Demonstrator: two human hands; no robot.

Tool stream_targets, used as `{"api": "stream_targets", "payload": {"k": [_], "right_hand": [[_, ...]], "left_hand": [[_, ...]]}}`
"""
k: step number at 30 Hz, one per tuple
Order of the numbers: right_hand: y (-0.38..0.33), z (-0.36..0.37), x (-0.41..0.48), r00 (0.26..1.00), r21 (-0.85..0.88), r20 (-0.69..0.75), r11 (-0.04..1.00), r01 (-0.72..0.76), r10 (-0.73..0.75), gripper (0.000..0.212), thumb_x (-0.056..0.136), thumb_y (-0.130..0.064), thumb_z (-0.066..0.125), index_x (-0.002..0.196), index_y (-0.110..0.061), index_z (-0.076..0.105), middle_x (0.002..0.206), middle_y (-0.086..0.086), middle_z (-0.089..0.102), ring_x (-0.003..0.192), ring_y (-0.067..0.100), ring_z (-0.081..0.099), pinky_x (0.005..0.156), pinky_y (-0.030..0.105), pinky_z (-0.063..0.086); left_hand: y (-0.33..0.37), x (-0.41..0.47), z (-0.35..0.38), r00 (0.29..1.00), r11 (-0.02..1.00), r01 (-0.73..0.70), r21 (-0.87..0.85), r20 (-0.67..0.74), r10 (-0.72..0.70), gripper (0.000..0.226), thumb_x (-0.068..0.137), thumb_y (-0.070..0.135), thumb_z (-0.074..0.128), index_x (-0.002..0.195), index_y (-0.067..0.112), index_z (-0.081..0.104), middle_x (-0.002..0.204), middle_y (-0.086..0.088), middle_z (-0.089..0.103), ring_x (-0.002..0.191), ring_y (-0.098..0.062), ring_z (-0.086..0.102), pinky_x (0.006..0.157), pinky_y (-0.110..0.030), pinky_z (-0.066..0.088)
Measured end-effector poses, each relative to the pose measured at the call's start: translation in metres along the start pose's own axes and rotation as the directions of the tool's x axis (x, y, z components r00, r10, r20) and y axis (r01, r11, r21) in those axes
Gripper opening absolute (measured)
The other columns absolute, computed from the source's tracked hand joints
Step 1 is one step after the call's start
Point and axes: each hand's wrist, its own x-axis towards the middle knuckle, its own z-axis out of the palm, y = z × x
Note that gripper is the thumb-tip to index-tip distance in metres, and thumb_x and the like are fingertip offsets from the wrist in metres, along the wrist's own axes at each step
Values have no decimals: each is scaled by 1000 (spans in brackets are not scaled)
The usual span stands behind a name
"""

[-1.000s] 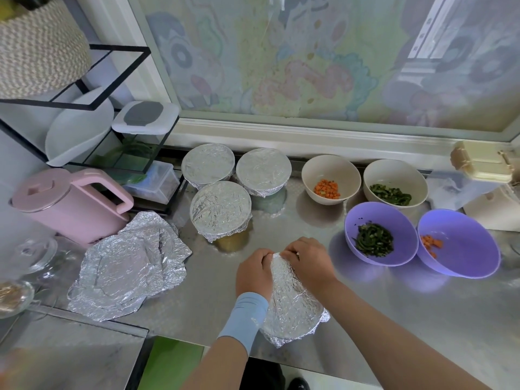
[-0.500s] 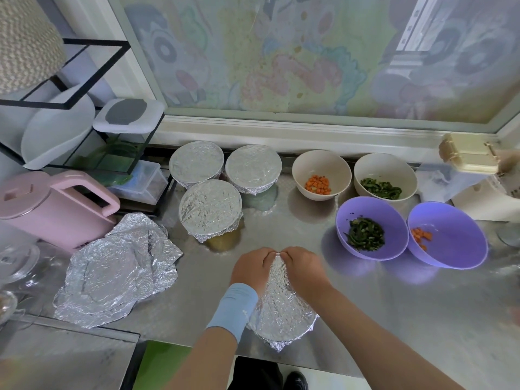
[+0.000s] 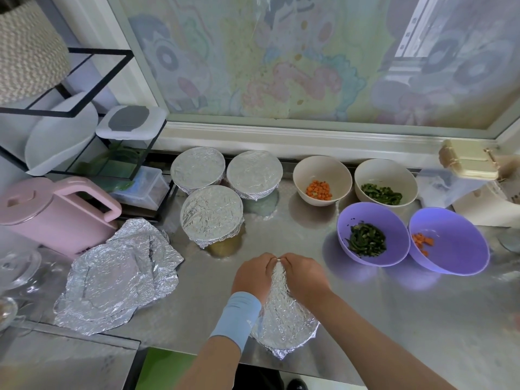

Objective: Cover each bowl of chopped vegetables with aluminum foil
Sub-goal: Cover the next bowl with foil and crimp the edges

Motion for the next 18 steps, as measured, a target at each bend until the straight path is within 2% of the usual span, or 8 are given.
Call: {"api": "stream_targets", "payload": {"k": [5, 7, 9, 11, 13, 15, 18], "right_hand": [[-1, -4, 3, 999, -25, 46, 1000, 15, -14, 32, 104, -36, 34, 117, -29, 63, 109, -2, 69, 101, 23, 61, 78, 29, 42], [-1, -6, 4, 997, 7, 53, 999, 51, -51, 32, 103, -35, 37, 124, -29, 61, 123, -5, 65, 112, 20, 59, 88, 29, 43], [1, -9, 5, 999, 45, 0, 998, 50, -50, 34, 102, -32, 40, 132, -26, 57, 133, -5, 58, 119, 21, 54, 97, 30, 41], [2, -12, 2, 999, 54, -40, 998, -18, 20, 32, 103, -32, 37, 127, -26, 59, 128, -4, 58, 113, 22, 56, 92, 31, 43], [1, -12, -5, 996, 18, -41, 996, -85, 85, 31, 104, -34, 32, 116, -26, 60, 117, -2, 59, 104, 23, 58, 83, 32, 44], [0, -8, -11, 995, -24, -5, 994, -102, 102, 32, 104, -35, 29, 109, -24, 59, 112, 0, 61, 100, 24, 59, 77, 31, 42], [2, 1, -16, 994, 42, 18, 993, -111, 110, 34, 105, -36, 29, 103, -20, 58, 104, 4, 65, 96, 27, 59, 72, 32, 38]], "left_hand": [[0, -5, 1, 999, 999, 35, -22, -22, -35, 32, 105, 36, 34, 113, 25, 63, 98, -1, 70, 87, -22, 62, 81, -36, 50], [0, -11, 0, 996, 996, 80, -37, -41, -82, 32, 104, 35, 33, 110, 25, 63, 94, -1, 70, 84, -22, 61, 78, -35, 50], [-2, -18, -1, 988, 991, 137, 0, -65, -137, 31, 104, 32, 33, 104, 25, 64, 90, 0, 68, 80, -22, 59, 75, -34, 49], [-6, -19, -3, 983, 988, 153, 18, -102, -151, 29, 101, 27, 37, 104, 24, 66, 104, 2, 68, 95, -21, 60, 88, -33, 50], [-7, -14, -4, 990, 995, 88, -39, -110, -92, 30, 99, 23, 42, 118, 22, 66, 128, 5, 62, 118, -16, 55, 103, -31, 43], [-3, -7, -7, 1000, 997, 2, -78, -30, -4, 32, 100, 27, 43, 125, 24, 62, 128, 8, 62, 117, -12, 55, 101, -29, 43], [1, 1, -6, 992, 997, -69, 18, 111, 66, 33, 103, 34, 37, 121, 27, 63, 117, 5, 68, 105, -16, 61, 92, -30, 46]]}}
